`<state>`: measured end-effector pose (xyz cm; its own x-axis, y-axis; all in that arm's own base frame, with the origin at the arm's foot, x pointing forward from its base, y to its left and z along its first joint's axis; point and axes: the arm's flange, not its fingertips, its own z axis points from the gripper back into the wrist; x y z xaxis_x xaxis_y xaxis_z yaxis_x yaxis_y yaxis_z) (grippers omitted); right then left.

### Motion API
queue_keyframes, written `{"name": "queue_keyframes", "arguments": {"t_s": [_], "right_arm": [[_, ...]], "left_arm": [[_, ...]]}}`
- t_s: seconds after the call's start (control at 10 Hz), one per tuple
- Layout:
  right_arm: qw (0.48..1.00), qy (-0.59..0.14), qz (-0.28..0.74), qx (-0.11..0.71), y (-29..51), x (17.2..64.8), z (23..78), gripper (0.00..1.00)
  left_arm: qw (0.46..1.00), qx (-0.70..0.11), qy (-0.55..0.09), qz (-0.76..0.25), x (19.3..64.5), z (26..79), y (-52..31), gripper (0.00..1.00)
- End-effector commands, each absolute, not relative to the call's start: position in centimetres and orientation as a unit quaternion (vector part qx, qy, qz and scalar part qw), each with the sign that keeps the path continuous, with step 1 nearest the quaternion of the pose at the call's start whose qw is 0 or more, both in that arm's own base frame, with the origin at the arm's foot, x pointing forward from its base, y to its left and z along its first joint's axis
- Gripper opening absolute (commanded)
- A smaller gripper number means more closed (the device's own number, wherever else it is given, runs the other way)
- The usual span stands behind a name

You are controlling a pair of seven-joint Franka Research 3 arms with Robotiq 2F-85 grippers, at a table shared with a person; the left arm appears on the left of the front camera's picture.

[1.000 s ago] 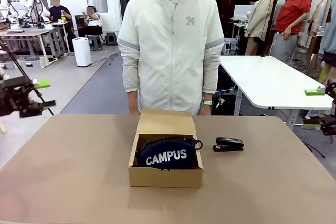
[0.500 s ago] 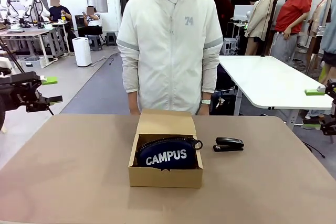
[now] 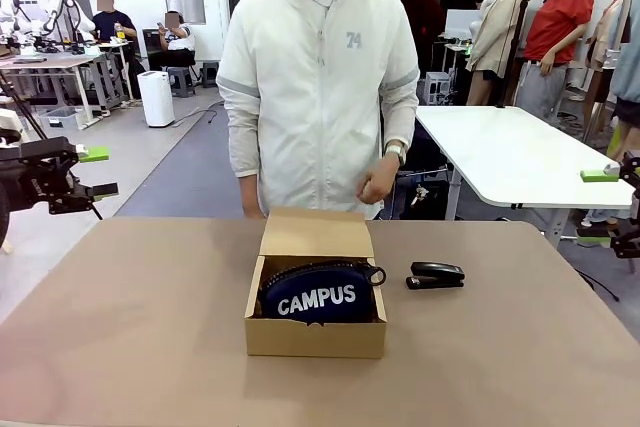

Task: Pack the items into the box.
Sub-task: Pick up the item indicated by the person and place it inside the Mailer Box.

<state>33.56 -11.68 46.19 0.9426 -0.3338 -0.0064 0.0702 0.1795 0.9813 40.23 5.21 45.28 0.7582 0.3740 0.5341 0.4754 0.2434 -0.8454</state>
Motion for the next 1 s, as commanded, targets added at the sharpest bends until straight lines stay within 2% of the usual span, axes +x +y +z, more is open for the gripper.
{"name": "queue_keyframes", "arguments": {"t_s": [0.0,0.9], "right_arm": [[0.762,-0.101,-0.129,0.627,-11.9,33.57,46.62,1.0],[0.762,-0.101,-0.129,0.627,-11.9,33.57,46.62,1.0]], "left_arm": [[0.706,-0.616,-0.346,-0.045,39.89,45.26,5.54,1.0],[0.706,-0.616,-0.346,-0.045,39.89,45.26,5.54,1.0]]}}
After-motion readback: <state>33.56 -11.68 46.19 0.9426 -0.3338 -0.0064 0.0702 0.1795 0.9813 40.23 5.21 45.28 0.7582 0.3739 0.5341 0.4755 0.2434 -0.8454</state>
